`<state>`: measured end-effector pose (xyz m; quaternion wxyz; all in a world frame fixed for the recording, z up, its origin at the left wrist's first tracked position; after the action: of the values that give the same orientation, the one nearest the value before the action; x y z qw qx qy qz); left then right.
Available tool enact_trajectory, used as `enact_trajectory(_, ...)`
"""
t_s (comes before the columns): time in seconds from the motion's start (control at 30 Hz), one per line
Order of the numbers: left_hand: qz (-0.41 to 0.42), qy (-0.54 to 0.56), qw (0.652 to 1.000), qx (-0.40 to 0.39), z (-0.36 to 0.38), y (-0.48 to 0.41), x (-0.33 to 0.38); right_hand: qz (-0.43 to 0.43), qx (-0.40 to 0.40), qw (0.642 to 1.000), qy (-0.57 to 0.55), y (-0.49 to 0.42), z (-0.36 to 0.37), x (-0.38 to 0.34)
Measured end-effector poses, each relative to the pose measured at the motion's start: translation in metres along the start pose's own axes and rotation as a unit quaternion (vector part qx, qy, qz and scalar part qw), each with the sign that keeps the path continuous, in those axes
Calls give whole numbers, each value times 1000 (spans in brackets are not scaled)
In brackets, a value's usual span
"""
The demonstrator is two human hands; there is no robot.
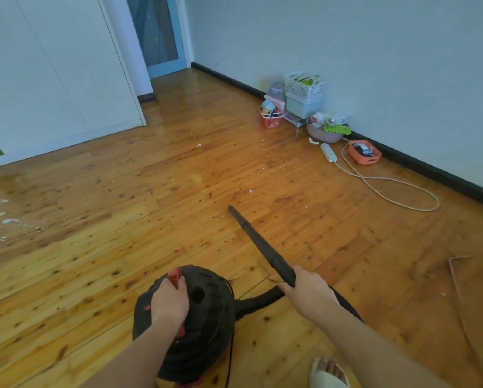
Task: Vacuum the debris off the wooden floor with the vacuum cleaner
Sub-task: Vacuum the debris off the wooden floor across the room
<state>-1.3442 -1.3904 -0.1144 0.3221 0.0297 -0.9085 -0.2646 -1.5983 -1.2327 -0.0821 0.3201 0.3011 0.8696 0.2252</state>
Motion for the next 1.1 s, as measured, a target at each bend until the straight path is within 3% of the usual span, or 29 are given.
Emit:
enact_trajectory(0.53,3,-12,1000,4,4,-7,1,-39,-9,998,48,-48,-1,-20)
enact_trajectory(0.77,16,2,1000,-11,5,0,-19,-29,-5,999,26,6,-4,-8)
enact_trajectory(1.1,3,-35,998,-59,31,76,-54,-9,2,999,52,102,10,24)
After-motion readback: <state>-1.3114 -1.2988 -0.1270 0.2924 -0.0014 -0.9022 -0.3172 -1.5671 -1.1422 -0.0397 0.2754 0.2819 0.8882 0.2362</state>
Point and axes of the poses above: each hand's wrist, its own y-axis away from the middle knuckle, its own z-axis out of the palm, x = y × z, the point moved 2 cm from there along -y, towards the middle knuckle, and after that the axes turned 15 degrees about -x, right-handed, at the moved point
